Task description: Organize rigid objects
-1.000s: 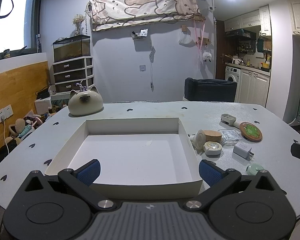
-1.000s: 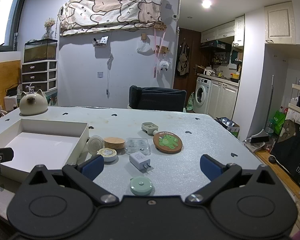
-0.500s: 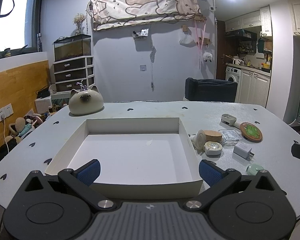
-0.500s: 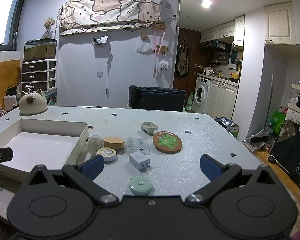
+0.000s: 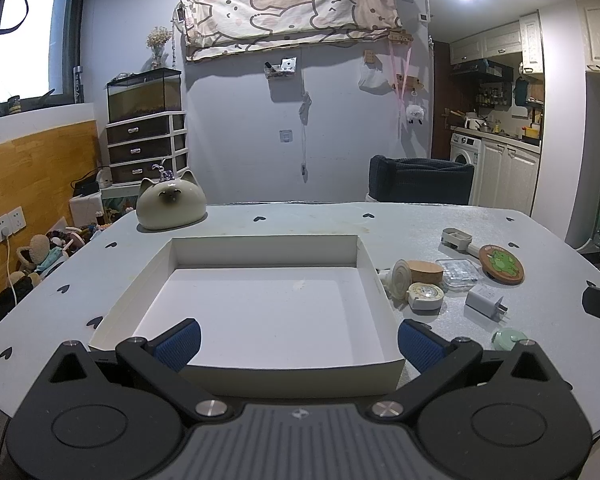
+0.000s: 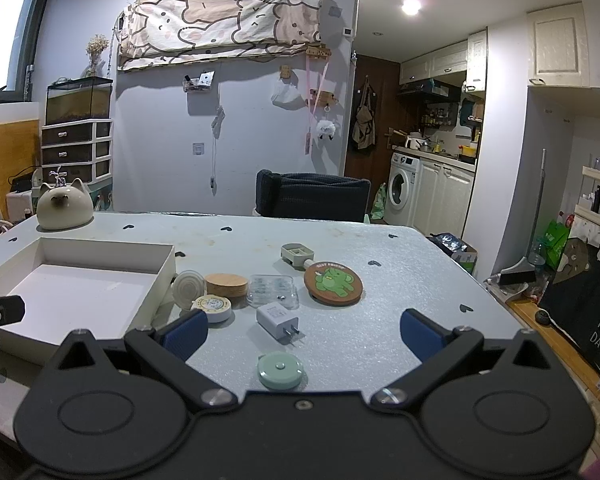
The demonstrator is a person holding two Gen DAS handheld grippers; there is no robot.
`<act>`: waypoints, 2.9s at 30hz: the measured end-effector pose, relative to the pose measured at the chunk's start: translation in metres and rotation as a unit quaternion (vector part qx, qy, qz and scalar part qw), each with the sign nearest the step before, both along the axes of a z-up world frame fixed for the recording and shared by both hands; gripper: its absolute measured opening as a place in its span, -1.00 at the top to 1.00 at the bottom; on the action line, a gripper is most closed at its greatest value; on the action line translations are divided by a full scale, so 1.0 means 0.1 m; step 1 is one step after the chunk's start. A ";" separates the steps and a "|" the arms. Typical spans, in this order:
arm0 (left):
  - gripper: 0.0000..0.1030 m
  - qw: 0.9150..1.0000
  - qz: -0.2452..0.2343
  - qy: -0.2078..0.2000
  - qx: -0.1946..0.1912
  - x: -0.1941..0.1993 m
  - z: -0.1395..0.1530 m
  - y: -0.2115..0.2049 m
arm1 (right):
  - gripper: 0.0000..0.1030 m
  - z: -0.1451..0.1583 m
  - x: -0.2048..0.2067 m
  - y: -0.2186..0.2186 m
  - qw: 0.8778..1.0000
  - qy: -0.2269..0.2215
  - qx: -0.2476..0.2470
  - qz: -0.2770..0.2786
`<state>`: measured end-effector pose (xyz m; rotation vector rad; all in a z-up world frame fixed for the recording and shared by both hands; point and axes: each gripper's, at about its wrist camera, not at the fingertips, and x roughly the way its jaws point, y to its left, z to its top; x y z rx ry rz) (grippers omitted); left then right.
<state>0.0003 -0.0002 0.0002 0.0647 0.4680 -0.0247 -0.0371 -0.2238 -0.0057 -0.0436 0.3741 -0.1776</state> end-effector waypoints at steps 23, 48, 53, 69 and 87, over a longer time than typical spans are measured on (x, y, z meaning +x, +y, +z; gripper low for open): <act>-1.00 1.000 0.000 0.000 -0.001 0.00 0.00 0.00 | -1.00 -0.01 0.00 -0.01 1.000 0.001 0.000 0.000; -1.00 0.996 0.094 0.012 -0.006 0.40 -0.28 0.70 | -1.00 -0.25 0.19 -0.06 0.999 0.041 0.012 -0.017; -1.00 0.993 0.117 0.012 0.000 0.52 -0.28 1.03 | -1.00 -0.32 0.33 -0.10 0.998 0.049 0.014 -0.026; -1.00 0.993 0.106 0.054 -0.004 1.11 -0.44 1.78 | -1.00 -0.51 1.00 -0.49 0.999 0.033 -0.013 -0.039; -0.55 0.989 0.135 0.062 -0.023 1.41 -0.70 2.05 | -1.00 -0.65 2.34 -1.24 0.997 0.058 0.036 -0.043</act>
